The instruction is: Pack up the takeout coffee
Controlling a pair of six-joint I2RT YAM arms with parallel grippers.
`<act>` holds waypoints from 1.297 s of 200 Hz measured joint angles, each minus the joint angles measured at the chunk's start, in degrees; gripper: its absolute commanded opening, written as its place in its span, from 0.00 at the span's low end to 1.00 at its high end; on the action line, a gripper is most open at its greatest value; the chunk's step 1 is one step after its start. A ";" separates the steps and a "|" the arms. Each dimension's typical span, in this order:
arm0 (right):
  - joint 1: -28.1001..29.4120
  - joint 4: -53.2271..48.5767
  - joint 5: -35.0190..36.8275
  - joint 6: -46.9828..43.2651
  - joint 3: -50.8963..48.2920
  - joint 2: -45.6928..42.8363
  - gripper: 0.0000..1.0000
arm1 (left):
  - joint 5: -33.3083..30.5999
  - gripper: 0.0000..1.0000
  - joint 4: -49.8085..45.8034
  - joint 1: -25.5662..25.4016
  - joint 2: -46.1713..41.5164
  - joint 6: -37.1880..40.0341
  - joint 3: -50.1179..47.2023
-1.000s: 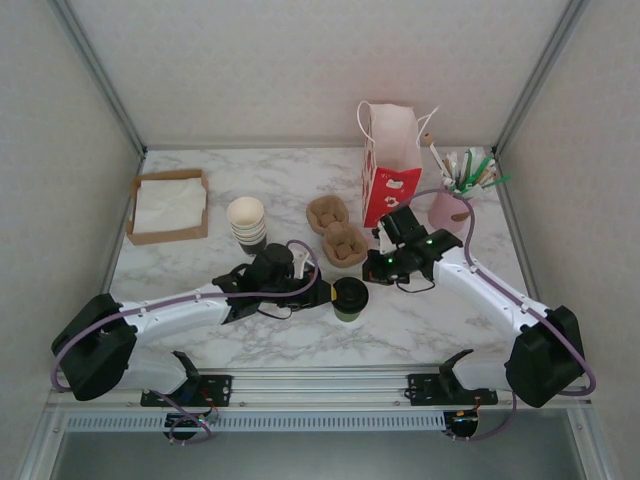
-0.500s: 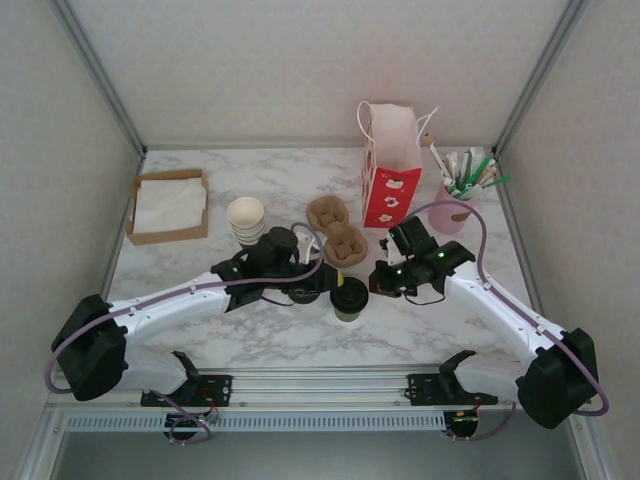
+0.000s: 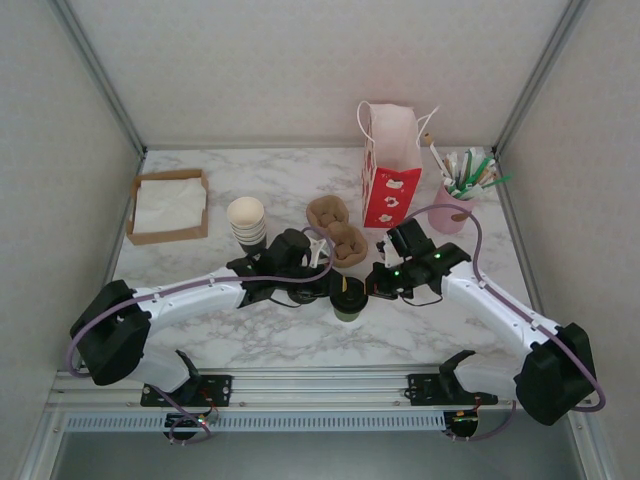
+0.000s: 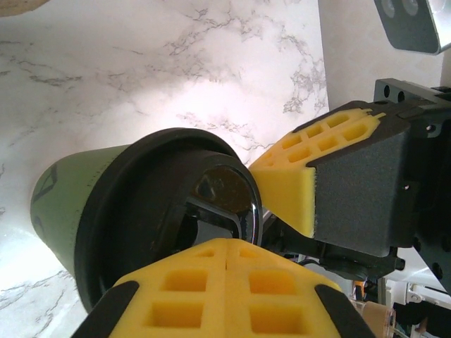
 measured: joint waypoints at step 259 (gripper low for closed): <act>2.69 -1.09 6.95 -4.61 11.47 12.28 0.00 | -1.97 0.02 2.12 -1.33 -3.54 -1.81 -4.61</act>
